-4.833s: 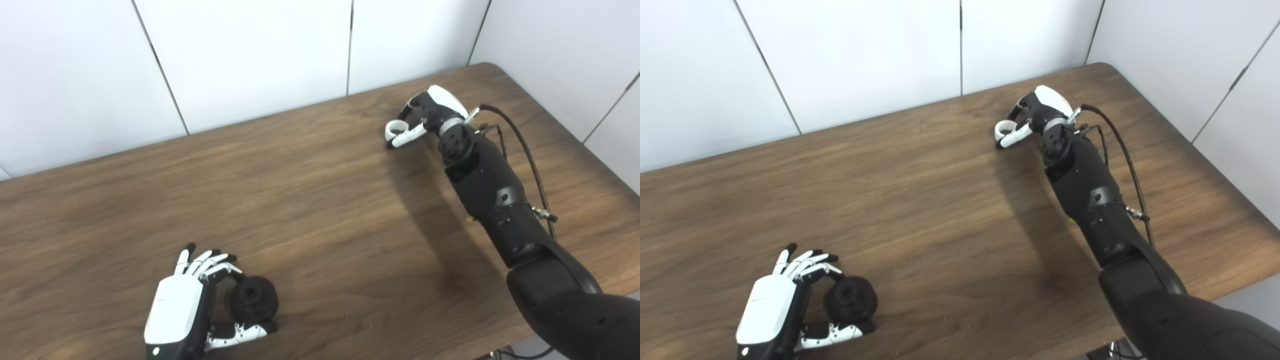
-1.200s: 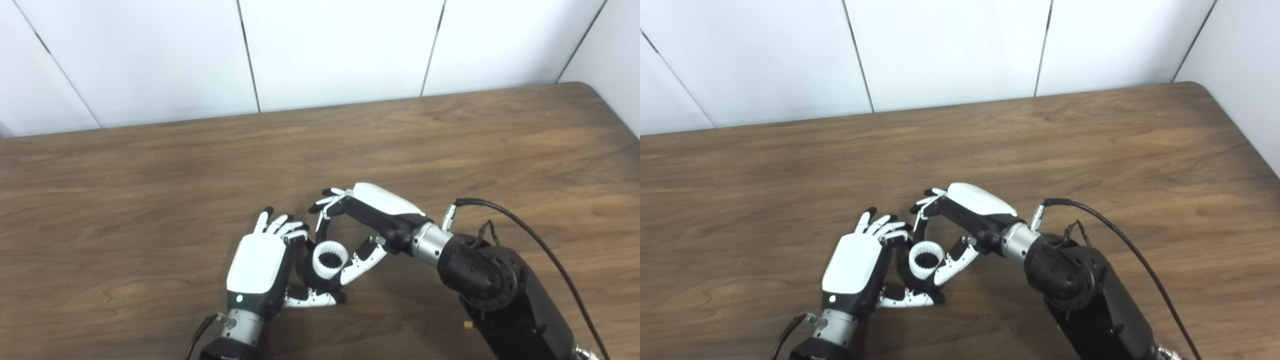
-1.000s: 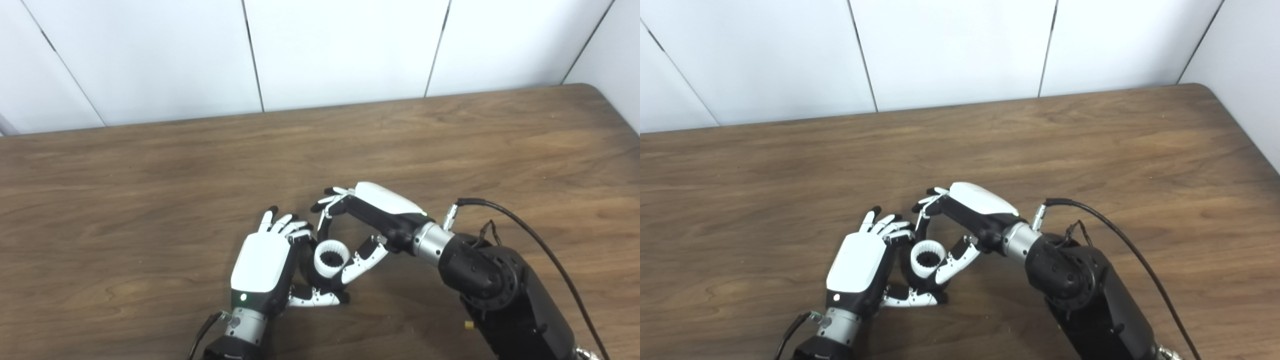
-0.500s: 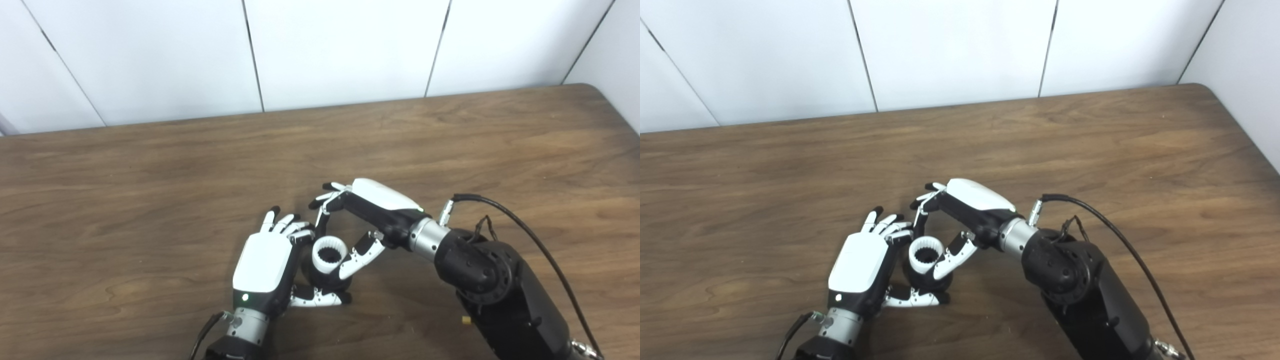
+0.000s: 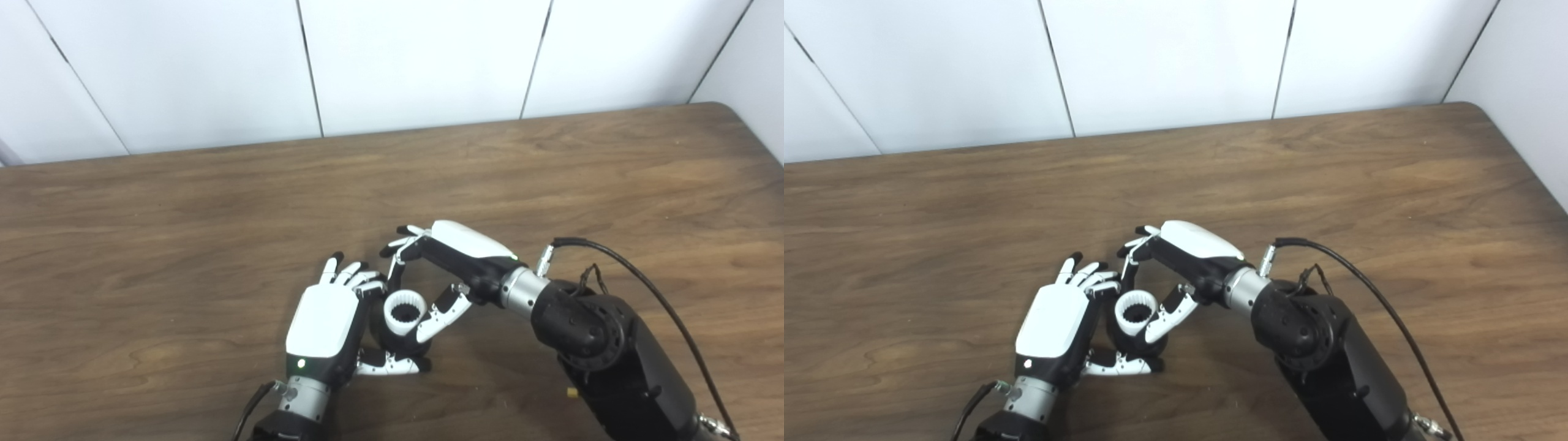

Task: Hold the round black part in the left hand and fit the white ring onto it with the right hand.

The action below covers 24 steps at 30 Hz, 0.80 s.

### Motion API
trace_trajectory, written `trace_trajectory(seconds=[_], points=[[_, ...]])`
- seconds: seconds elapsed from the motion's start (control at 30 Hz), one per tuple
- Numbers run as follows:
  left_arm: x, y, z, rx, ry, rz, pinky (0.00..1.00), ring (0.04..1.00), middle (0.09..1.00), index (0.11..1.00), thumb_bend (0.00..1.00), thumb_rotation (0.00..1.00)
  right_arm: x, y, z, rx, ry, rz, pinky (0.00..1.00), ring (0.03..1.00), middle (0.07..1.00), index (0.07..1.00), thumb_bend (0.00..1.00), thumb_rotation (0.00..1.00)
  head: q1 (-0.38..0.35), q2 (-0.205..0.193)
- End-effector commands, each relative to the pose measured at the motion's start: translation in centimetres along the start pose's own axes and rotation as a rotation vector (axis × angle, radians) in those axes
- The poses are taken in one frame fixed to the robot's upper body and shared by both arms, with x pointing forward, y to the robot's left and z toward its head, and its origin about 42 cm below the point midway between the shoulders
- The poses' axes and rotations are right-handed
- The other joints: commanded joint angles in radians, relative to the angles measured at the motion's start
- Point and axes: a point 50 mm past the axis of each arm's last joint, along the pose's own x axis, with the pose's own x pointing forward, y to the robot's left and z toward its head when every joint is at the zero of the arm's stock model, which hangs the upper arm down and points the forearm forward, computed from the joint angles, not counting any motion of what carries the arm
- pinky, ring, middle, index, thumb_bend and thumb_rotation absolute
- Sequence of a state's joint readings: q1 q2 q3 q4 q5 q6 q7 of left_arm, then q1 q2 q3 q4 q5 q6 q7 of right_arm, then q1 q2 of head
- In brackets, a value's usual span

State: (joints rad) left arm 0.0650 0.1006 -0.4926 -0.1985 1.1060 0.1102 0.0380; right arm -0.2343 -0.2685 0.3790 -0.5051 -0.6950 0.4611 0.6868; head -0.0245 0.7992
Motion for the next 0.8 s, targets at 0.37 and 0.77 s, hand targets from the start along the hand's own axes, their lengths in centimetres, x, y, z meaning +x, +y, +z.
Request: trace_trajectory(seconds=[0.37,0.77], points=[[0.34,-0.47,0.31,0.012,-0.013,-0.008,1.0,0.87,0.765,0.483,0.52,0.06,-0.14,-0.78,-0.05,-0.052,-0.037,-0.039,1.0,0.984,0.85,0.483,0.52,0.13,-0.001,0.0],[0.45,-0.42,0.46,0.009,-0.014,-0.006,1.0,0.872,0.766,0.484,0.52,0.06,-0.14,-0.61,-0.15,-0.046,-0.03,-0.033,1.0,0.987,0.852,0.483,0.52,0.13,0.003,0.002]])
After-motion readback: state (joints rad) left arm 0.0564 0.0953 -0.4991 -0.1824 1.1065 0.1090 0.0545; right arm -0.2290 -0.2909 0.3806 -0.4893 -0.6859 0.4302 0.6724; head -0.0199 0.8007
